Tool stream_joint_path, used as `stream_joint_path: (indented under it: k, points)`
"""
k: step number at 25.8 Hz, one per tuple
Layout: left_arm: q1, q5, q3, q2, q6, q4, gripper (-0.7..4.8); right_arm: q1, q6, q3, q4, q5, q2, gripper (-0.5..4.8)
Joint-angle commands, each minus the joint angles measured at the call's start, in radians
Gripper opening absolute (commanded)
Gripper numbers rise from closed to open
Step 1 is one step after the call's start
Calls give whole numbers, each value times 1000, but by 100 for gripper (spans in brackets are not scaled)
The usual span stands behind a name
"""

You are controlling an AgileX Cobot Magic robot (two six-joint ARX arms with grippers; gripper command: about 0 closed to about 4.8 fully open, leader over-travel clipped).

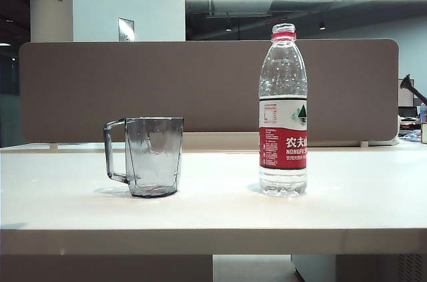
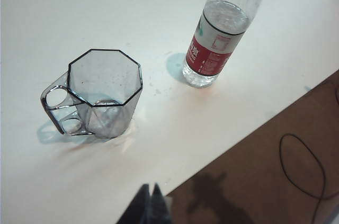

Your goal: Pick up the mineral water bottle on the table and pour water into the mug until it's full.

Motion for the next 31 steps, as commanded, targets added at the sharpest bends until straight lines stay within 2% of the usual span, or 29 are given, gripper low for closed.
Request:
stream_joint_path:
  k: [1,4,5,6,7,14,18,20,22,25,28,31]
  points:
    - [2,-1,8,-3,0,14,-5,2,3,-7,17,-1,-1,-5]
    - [2,-1,8,-3,0,14,-5,2,32,-7,42,-1,-1,-5]
    - [2,-1,8,-3,0,14,-5,2,83,-7,42,-6,-1,-3]
    - [2,-1,8,-3,0,14,-5,3,220,-7,63,-17,-1,34]
    - [2,-1,8,-3,0,14,-5,3,252,-7,80,-21,-1,33]
    - [2,-1,8,-3,0,14,-5,3,288,-7,123,-82,-1,33]
    - [2,-1,8,-2,0,14,-5,3,317,20,278,-87,-1,31]
    - [2,-1,8,-2,0,14,-5,1,297,59,436,-58,0,28]
    - [2,-1,8,-2,0,14,-5,-4,230,124,557,31,3,-1]
    - [2,-1,8,-2,0,14,-5,-5,45,290,575,155,28,-2]
    - [2,-1,8,-2,0,14,-5,-3,-133,486,559,161,118,-2]
    - [2,-1,8,-2,0,14,-5,-2,-221,679,566,156,270,-2]
